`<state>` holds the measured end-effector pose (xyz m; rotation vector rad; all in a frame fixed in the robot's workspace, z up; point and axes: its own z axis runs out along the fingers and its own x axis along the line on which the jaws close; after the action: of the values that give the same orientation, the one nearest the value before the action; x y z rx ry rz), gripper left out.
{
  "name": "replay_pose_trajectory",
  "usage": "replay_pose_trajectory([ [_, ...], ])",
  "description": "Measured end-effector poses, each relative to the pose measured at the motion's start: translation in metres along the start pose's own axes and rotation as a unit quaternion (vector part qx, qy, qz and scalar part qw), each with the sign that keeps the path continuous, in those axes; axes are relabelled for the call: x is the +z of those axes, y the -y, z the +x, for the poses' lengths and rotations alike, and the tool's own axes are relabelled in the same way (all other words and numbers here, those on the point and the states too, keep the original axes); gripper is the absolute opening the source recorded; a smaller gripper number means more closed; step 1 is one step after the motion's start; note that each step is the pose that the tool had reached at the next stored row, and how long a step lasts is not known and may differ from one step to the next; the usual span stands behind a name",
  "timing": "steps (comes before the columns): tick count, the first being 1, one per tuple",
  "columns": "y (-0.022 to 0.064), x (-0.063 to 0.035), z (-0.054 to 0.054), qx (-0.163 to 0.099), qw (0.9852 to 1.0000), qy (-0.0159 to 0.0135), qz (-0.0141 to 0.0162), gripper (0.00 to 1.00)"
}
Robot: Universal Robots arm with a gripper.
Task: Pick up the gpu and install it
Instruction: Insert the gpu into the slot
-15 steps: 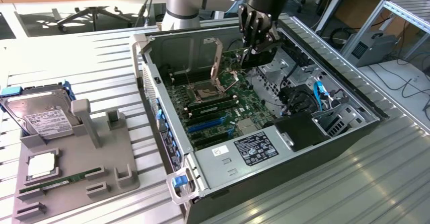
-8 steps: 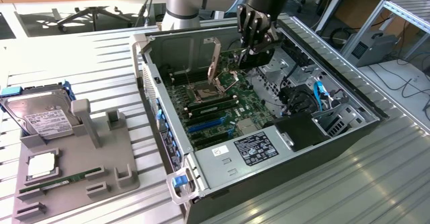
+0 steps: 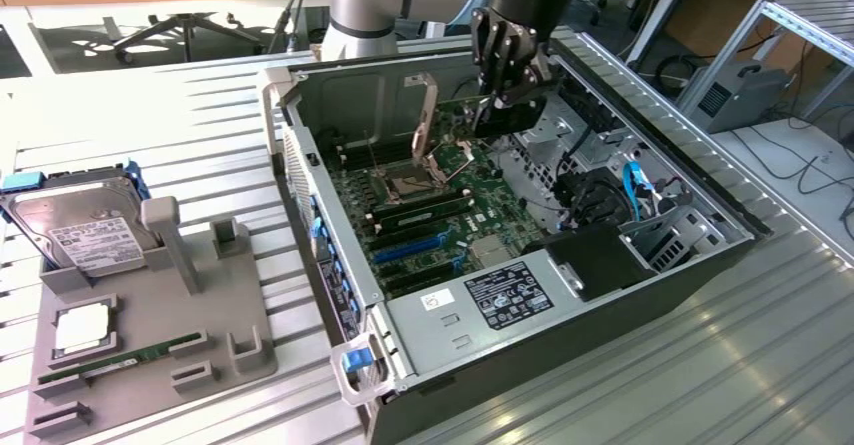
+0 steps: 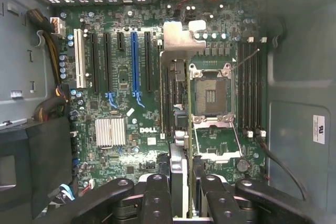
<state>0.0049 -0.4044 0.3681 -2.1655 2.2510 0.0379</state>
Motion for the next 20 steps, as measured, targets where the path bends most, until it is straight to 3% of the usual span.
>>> replay_pose_trajectory([
  [2, 0.0, 0.0, 0.0, 0.0, 1.0, 0.0, 0.0, 0.27],
  [3, -0.0001, 0.0001, 0.0001, 0.0, 1.0, 0.0014, 0.0, 0.27],
  [4, -0.0001, 0.0001, 0.0001, 0.0, 1.0, 0.0079, -0.0002, 0.27],
  [5, -0.0001, 0.0, 0.0, 0.0, 0.9999, 0.0104, -0.0004, 0.27],
  [20, -0.0013, 0.0009, 0.0042, 0.0, 0.9999, 0.0109, -0.0004, 0.27],
])
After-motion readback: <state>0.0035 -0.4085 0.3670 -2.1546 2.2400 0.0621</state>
